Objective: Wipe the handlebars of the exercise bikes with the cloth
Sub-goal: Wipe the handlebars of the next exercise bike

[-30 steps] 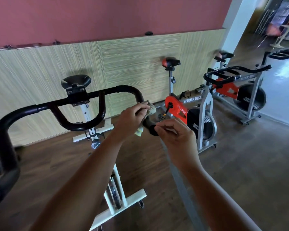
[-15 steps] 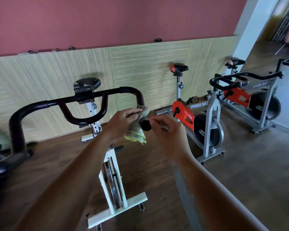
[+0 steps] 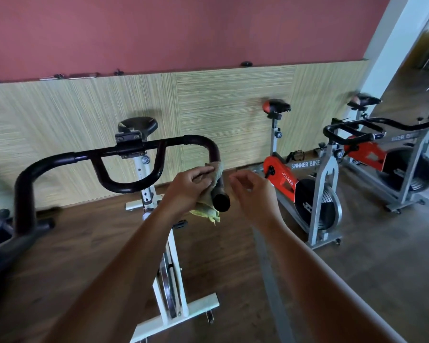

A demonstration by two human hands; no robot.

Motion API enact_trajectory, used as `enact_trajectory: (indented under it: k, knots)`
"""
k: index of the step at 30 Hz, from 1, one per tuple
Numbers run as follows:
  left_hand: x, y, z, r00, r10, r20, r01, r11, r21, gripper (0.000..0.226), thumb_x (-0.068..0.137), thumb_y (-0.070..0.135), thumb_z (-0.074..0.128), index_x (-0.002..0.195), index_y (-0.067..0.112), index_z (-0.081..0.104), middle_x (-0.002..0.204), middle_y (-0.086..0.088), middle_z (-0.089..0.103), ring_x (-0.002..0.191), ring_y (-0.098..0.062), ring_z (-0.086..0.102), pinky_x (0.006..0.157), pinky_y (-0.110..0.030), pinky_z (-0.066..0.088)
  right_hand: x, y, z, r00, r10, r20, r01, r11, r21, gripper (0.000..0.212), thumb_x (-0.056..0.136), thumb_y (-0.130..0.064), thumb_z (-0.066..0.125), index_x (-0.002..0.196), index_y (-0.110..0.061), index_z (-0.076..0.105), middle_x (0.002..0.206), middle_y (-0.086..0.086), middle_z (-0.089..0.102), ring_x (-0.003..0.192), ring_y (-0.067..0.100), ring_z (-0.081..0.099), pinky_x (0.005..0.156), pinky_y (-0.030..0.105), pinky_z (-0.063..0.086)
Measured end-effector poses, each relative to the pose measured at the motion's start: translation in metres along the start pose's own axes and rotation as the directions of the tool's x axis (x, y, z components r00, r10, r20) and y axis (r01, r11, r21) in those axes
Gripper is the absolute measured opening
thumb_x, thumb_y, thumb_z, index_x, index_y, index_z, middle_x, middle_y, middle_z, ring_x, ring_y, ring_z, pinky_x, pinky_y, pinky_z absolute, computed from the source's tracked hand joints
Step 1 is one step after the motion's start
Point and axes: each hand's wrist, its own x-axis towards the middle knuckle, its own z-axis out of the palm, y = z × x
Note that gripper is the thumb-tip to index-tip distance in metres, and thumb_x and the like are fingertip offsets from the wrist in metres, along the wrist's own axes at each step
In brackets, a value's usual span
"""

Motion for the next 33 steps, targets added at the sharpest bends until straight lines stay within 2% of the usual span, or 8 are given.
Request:
enact_trajectory:
  k: [3,7,12,15,21,24,27,33]
  knots:
    - [0.022,0.002,0.001,0.999,0.035,-0.026,-0.035,0.999,0.023,0.03,0.095,0.023,0.063,0.124,0.026,0.069,0.126,0.009,0.067,0.113,-0.002,0.062,0.089,-0.015,0.046,0.018,0.008,0.006,0.999,0.029,0.029,-0.028,0.999,-0.027,0.006,0.093,-0.026,0.067,0.094,-0.022,0.072,0.091,-0.012,0.073,0.088,0.002,0.068,0.079,0.024,0.053]
    - [0.043,0.001,-0.001,0.999,0.031,-0.029,-0.03,0.999,0.01,0.031,0.095,0.023,0.066,0.126,0.025,0.069,0.13,0.007,0.066,0.119,-0.004,0.06,0.105,-0.03,0.047,0.036,0.015,0.016,0.997,0.048,0.053,-0.046,0.999,-0.026,0.005,0.092,-0.027,0.07,0.096,-0.026,0.072,0.091,-0.015,0.073,0.09,0.0,0.068,0.082,0.027,0.056]
    - [0.016,-0.006,0.001,0.999,-0.003,-0.035,-0.002,0.993,-0.122,0.03,0.095,0.033,0.067,0.125,0.028,0.069,0.113,0.025,0.066,0.105,0.012,0.061,0.092,-0.017,0.05,0.051,0.022,0.029,0.996,0.064,0.065,-0.062,0.997,-0.04,0.013,0.089,-0.024,0.073,0.102,-0.02,0.075,0.095,-0.012,0.075,0.092,-0.002,0.069,0.086,0.027,0.056]
    - [0.022,-0.009,0.001,0.999,0.0,-0.041,-0.005,0.991,-0.13,0.03,0.095,0.03,0.067,0.125,0.026,0.069,0.112,0.026,0.065,0.11,0.007,0.062,0.094,-0.019,0.05,0.059,0.023,0.035,0.996,0.068,0.065,-0.064,0.996,-0.059,0.011,0.087,-0.018,0.074,0.096,-0.022,0.077,0.09,-0.013,0.075,0.087,-0.001,0.07,0.085,0.027,0.057]
    - [0.07,-0.005,0.0,0.994,-0.024,-0.103,0.024,1.0,-0.005,0.031,0.091,0.028,0.07,0.123,0.032,0.069,0.127,0.009,0.067,0.116,-0.008,0.061,0.103,-0.039,0.049,0.065,0.026,0.037,0.994,0.096,0.049,-0.093,0.994,-0.051,0.012,0.087,-0.014,0.075,0.096,-0.022,0.076,0.089,-0.009,0.076,0.083,0.001,0.071,0.08,0.023,0.056]
    - [0.062,-0.006,-0.002,0.998,-0.003,-0.064,0.005,0.999,0.035,0.032,0.092,0.025,0.069,0.125,0.028,0.068,0.127,0.006,0.067,0.114,-0.009,0.062,0.101,-0.033,0.05,0.066,0.026,0.038,0.995,0.085,0.041,-0.084,0.995,-0.047,0.011,0.087,-0.015,0.074,0.094,-0.024,0.076,0.089,-0.01,0.075,0.083,0.001,0.071,0.08,0.024,0.056]
    - [0.051,-0.006,-0.004,0.998,0.06,-0.035,-0.056,0.994,0.088,0.032,0.094,0.022,0.068,0.126,0.024,0.068,0.124,0.006,0.068,0.111,-0.003,0.061,0.091,-0.011,0.046,0.069,0.028,0.038,0.995,0.076,0.057,-0.074,0.996,-0.042,0.012,0.087,-0.014,0.074,0.096,-0.022,0.077,0.089,-0.01,0.075,0.084,-0.001,0.07,0.08,0.024,0.055]
    - [0.09,0.004,0.001,0.991,0.133,0.013,-0.13,0.939,0.318,0.036,0.1,0.013,0.057,0.133,0.025,0.063,0.147,0.003,0.054,0.133,-0.013,0.05,0.1,-0.015,0.033,0.075,0.031,0.035,0.987,0.105,0.118,-0.101,0.994,-0.042,0.017,0.085,-0.02,0.077,0.102,-0.017,0.078,0.091,-0.006,0.077,0.084,0.002,0.072,0.081,0.027,0.059]
